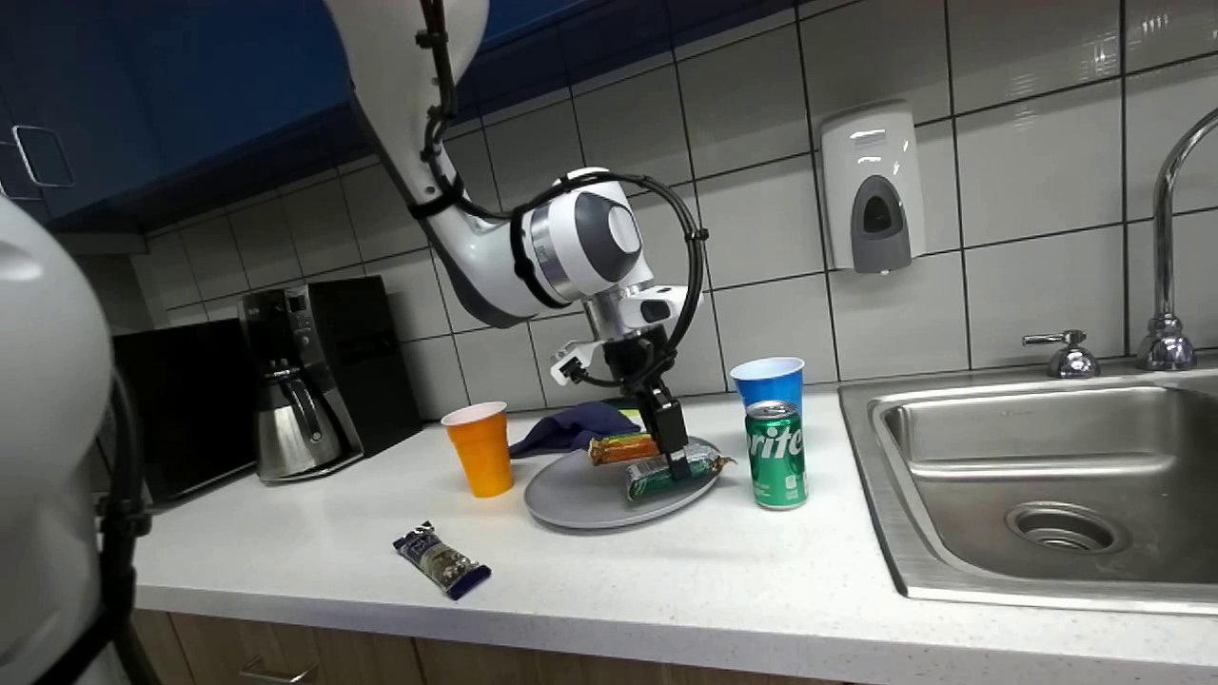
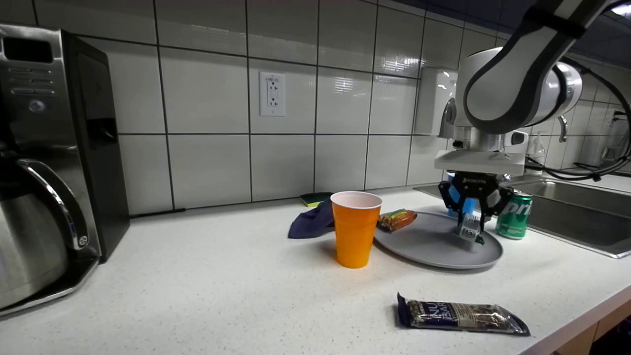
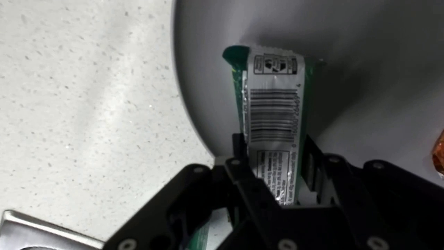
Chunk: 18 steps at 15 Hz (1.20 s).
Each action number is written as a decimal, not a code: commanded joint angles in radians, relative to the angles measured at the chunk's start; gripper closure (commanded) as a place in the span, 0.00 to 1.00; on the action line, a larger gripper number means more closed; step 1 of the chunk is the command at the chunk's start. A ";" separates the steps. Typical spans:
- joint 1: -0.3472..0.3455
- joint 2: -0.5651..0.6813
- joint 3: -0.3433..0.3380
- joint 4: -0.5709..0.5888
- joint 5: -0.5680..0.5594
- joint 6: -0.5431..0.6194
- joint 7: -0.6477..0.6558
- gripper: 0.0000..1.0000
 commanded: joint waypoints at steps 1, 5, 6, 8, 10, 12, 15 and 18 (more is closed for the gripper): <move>0.018 0.027 -0.013 0.047 0.034 -0.036 0.000 0.35; 0.016 -0.027 -0.006 0.015 0.078 -0.041 -0.030 0.13; 0.019 -0.050 -0.009 -0.006 0.075 -0.036 -0.025 0.05; 0.019 -0.101 -0.006 -0.044 0.087 -0.042 -0.026 0.00; 0.024 -0.151 -0.011 -0.082 0.058 -0.042 -0.008 0.00; 0.021 -0.201 -0.005 -0.121 0.037 -0.050 0.005 0.00; 0.011 -0.278 0.019 -0.184 0.042 -0.076 -0.006 0.00; -0.007 -0.239 0.039 -0.164 0.058 -0.058 -0.028 0.00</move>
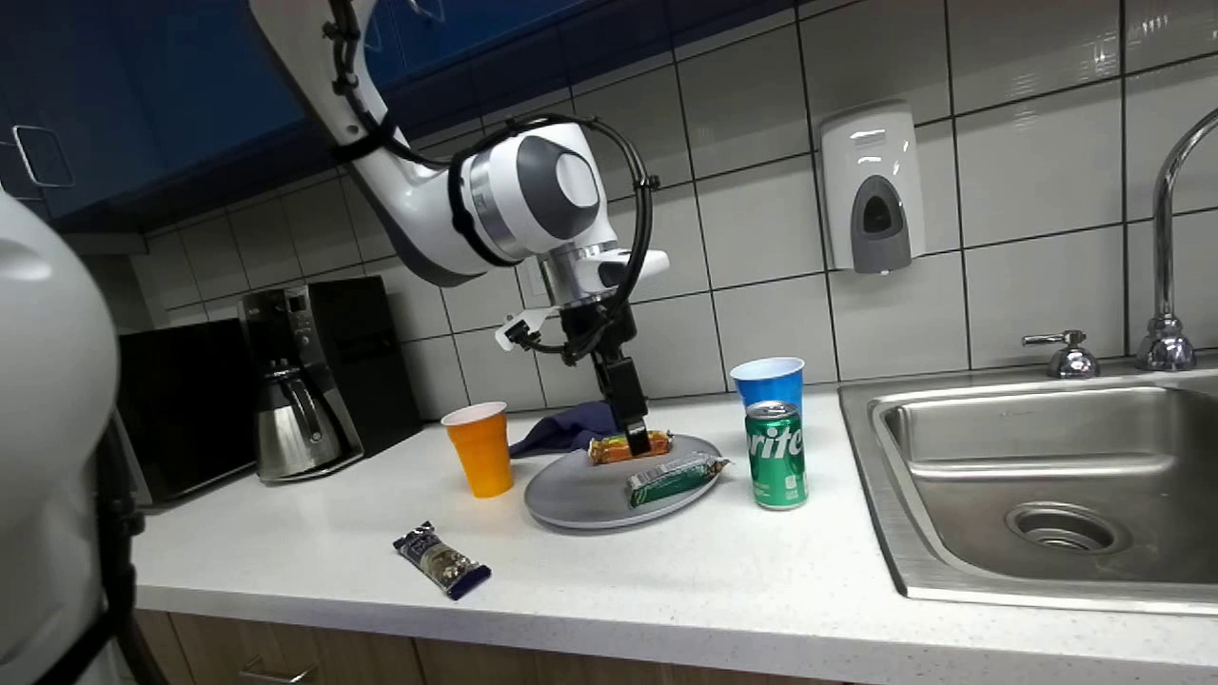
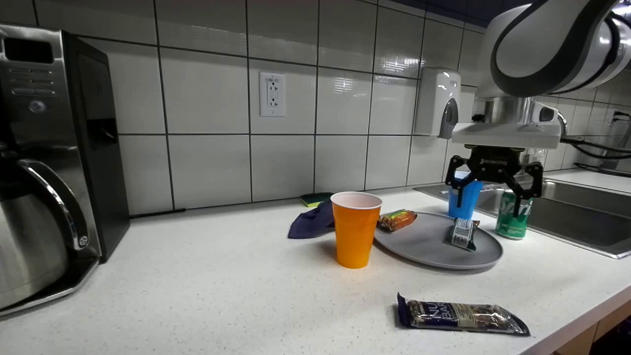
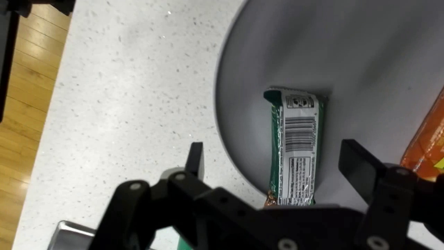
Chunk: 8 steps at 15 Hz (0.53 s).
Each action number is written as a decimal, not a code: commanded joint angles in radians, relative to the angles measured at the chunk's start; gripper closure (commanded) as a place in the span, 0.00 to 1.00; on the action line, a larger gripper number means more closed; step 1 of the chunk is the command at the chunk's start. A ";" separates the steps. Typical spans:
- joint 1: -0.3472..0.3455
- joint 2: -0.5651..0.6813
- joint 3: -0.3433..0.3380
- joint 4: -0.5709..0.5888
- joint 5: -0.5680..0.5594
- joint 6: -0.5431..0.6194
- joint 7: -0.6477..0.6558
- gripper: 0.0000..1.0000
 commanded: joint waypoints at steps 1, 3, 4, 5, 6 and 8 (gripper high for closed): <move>-0.023 -0.023 0.030 -0.019 0.008 -0.004 -0.024 0.00; -0.027 -0.053 0.040 -0.046 0.010 -0.004 -0.038 0.00; -0.028 -0.060 0.041 -0.051 0.011 -0.004 -0.041 0.00; -0.028 -0.062 0.042 -0.054 0.011 -0.004 -0.043 0.00; -0.028 -0.062 0.042 -0.054 0.011 -0.004 -0.044 0.00; -0.028 -0.062 0.042 -0.054 0.011 -0.004 -0.045 0.00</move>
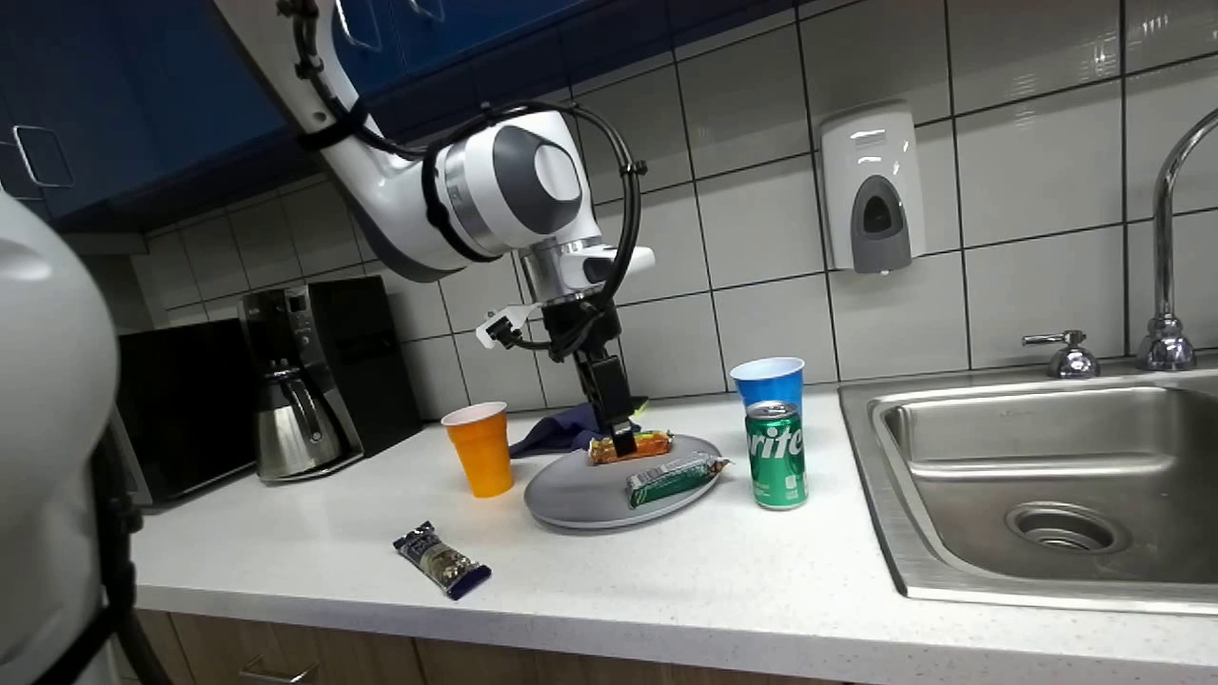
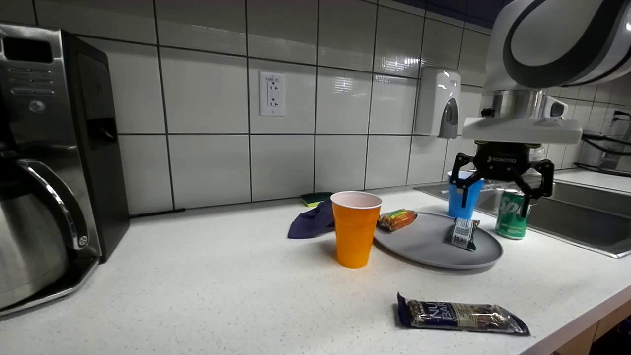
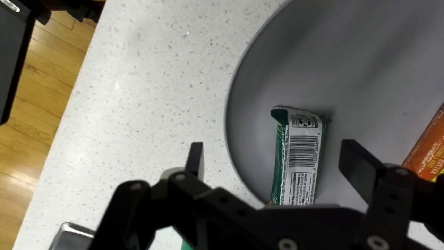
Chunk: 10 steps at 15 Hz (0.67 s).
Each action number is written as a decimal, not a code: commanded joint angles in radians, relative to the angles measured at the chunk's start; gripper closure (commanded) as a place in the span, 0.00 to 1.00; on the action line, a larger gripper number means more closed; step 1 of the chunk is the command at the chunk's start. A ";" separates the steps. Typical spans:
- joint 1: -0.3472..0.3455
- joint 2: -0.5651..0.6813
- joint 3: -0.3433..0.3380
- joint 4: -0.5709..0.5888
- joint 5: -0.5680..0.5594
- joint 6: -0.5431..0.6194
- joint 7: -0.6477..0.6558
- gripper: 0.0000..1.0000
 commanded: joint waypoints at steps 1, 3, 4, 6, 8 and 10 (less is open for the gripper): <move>-0.028 0.000 0.028 0.001 0.005 -0.002 -0.004 0.00; -0.028 -0.001 0.031 -0.003 -0.002 0.002 0.004 0.00; -0.027 -0.005 0.034 -0.007 -0.007 0.004 0.018 0.00; -0.025 -0.014 0.038 -0.012 -0.005 0.000 0.033 0.00; -0.025 -0.025 0.045 -0.019 -0.010 -0.002 0.059 0.00; -0.025 -0.035 0.053 -0.025 -0.016 -0.006 0.094 0.00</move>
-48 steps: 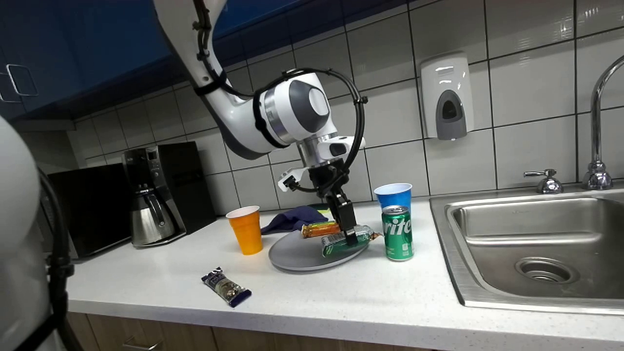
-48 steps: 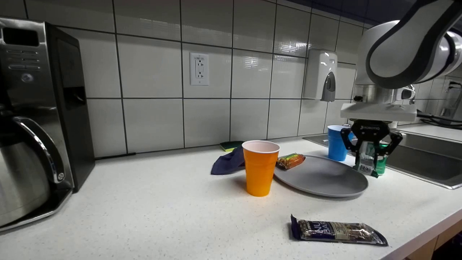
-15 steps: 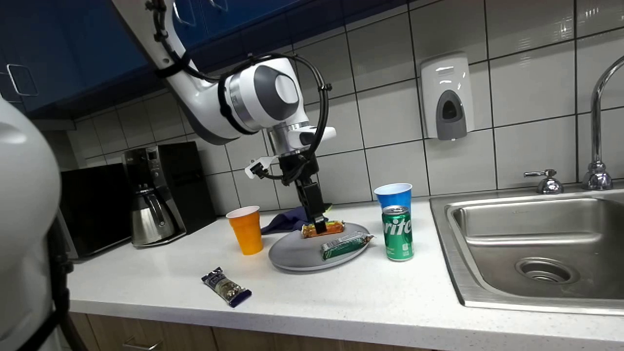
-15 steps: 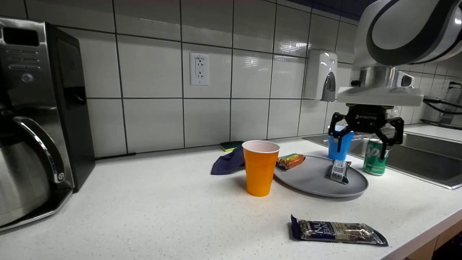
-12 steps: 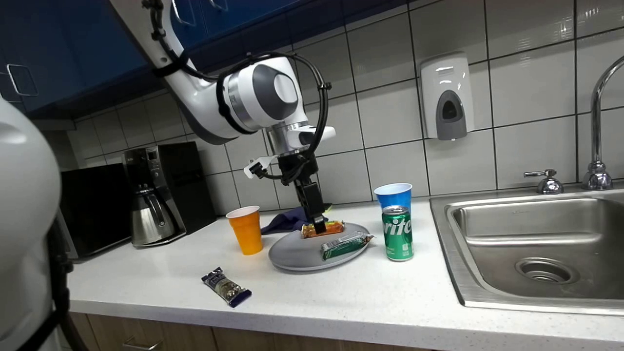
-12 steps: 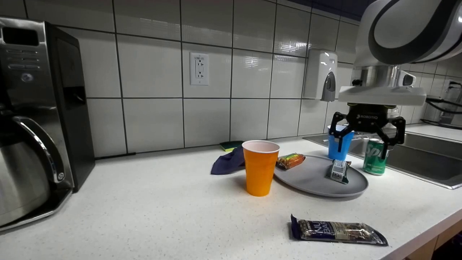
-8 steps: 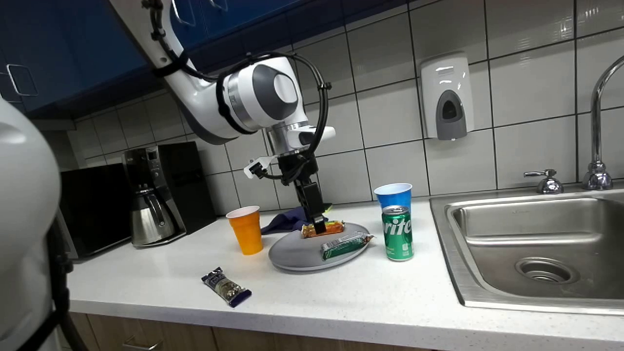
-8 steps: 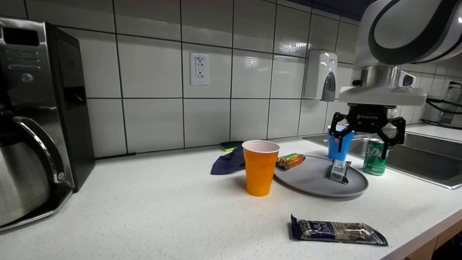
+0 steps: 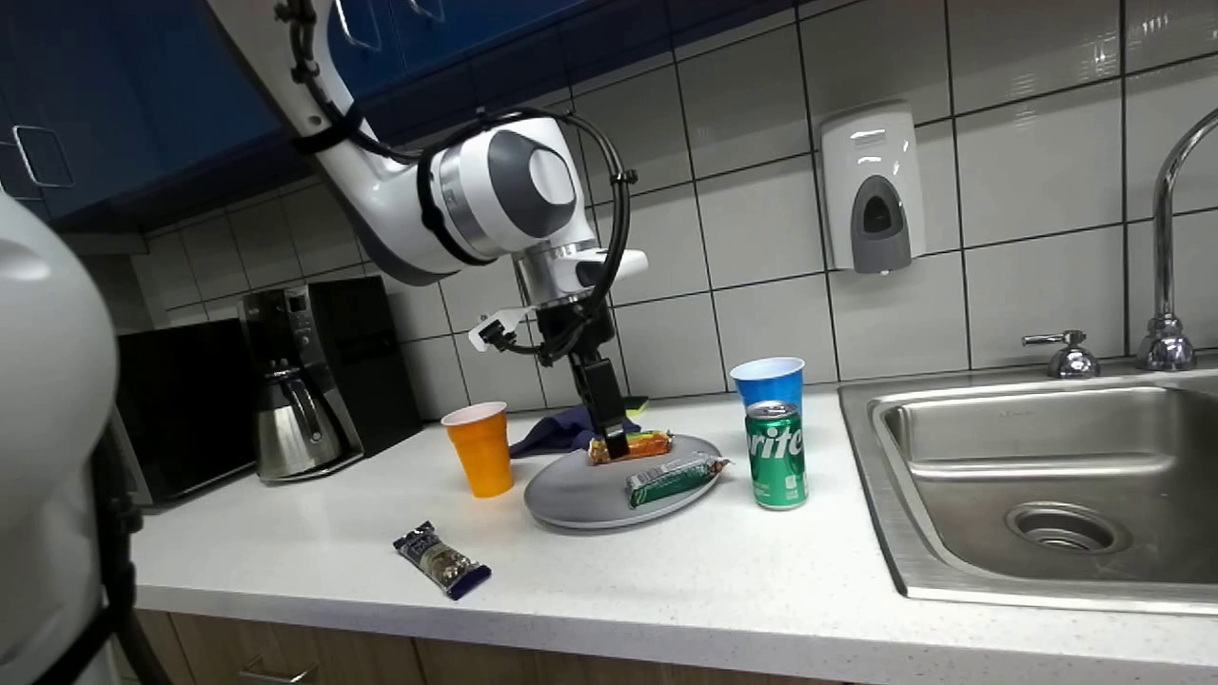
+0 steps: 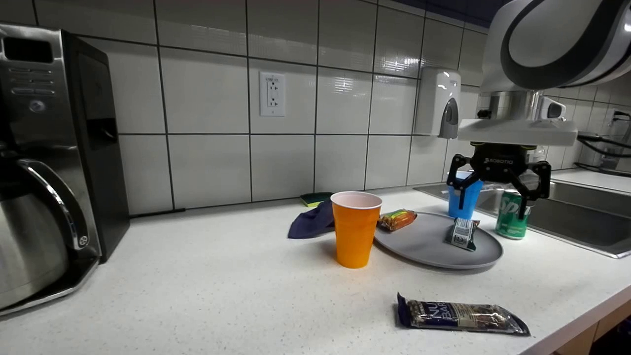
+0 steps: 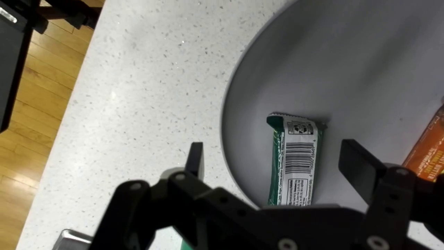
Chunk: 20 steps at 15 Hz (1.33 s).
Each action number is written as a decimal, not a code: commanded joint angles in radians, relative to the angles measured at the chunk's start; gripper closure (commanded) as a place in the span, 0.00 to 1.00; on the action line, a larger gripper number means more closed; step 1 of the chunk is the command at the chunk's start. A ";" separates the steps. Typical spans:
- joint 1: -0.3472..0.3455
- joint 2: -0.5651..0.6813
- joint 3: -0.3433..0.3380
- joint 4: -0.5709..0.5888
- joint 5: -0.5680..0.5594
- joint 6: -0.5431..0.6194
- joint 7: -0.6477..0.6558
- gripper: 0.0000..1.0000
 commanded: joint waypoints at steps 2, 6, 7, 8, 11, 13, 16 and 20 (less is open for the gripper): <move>-0.023 -0.045 0.041 -0.029 -0.021 -0.013 0.097 0.00; -0.017 -0.057 0.060 -0.046 -0.024 -0.025 0.174 0.00; -0.014 -0.062 0.067 -0.052 -0.023 -0.028 0.196 0.00; -0.013 -0.068 0.075 -0.057 -0.025 -0.029 0.221 0.00; -0.007 -0.083 0.102 -0.070 -0.024 -0.033 0.298 0.00; -0.001 -0.090 0.121 -0.075 -0.006 -0.037 0.335 0.00; 0.007 -0.093 0.149 -0.076 0.012 -0.062 0.404 0.00; 0.025 -0.086 0.183 -0.073 0.027 -0.107 0.497 0.00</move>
